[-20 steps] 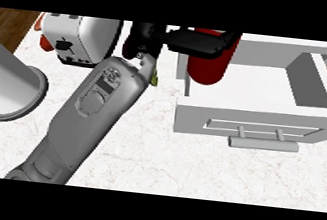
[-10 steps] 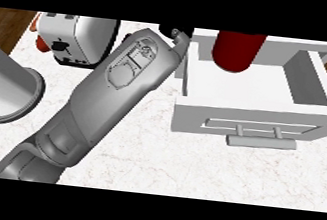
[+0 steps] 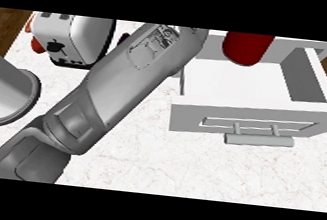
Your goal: Pick up the can, place it into the drawer and close the drawer
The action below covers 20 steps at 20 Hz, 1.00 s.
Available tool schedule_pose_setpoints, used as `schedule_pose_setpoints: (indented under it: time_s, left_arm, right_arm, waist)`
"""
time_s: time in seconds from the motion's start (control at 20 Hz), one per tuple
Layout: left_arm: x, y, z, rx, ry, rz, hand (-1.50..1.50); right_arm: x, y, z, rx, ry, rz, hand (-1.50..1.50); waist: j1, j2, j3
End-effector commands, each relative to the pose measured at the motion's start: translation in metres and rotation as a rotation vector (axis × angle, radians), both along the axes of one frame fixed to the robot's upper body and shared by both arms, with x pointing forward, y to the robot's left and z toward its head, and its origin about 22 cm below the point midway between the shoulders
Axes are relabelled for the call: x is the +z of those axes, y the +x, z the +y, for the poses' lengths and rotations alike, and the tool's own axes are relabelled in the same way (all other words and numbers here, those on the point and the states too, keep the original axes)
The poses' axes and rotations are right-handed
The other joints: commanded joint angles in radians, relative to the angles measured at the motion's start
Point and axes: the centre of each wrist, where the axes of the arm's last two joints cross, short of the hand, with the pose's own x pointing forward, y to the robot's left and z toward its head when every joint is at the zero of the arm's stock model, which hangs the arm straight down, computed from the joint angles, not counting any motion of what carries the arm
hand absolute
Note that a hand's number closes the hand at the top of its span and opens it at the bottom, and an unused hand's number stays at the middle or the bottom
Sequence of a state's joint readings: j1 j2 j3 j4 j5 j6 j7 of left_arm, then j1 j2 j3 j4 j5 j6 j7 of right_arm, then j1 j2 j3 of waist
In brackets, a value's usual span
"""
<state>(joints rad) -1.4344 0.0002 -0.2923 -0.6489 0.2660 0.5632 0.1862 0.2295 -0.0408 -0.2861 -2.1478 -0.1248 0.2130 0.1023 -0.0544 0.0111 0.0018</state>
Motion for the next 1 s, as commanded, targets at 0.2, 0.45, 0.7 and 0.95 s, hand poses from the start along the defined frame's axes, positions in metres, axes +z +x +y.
schedule_pose_setpoints:
  time_s: [0.2,0.45,0.7,0.95]
  left_arm:
    - [-0.011,0.007,-0.006,0.022,0.038,0.029,1.5]
    - [-0.017,0.008,-0.01,0.057,0.09,-0.011,1.5]
    - [-0.047,0.011,0.0,0.079,0.116,-0.013,1.5]
    - [-0.051,0.014,0.002,0.088,0.14,0.006,1.5]
  right_arm:
    - [0.002,0.002,0.019,0.017,0.001,0.004,-1.5]
    - [0.007,0.016,0.004,0.038,-0.019,0.012,-1.5]
    - [0.006,0.02,0.003,0.024,-0.01,-0.025,-1.5]
    - [0.004,0.024,0.004,0.047,-0.013,0.0,-1.5]
  waist:
    - [-0.021,0.004,0.0]
    - [-0.04,0.009,0.001]
    - [-0.046,0.011,0.001]
    - [-0.056,0.014,0.002]
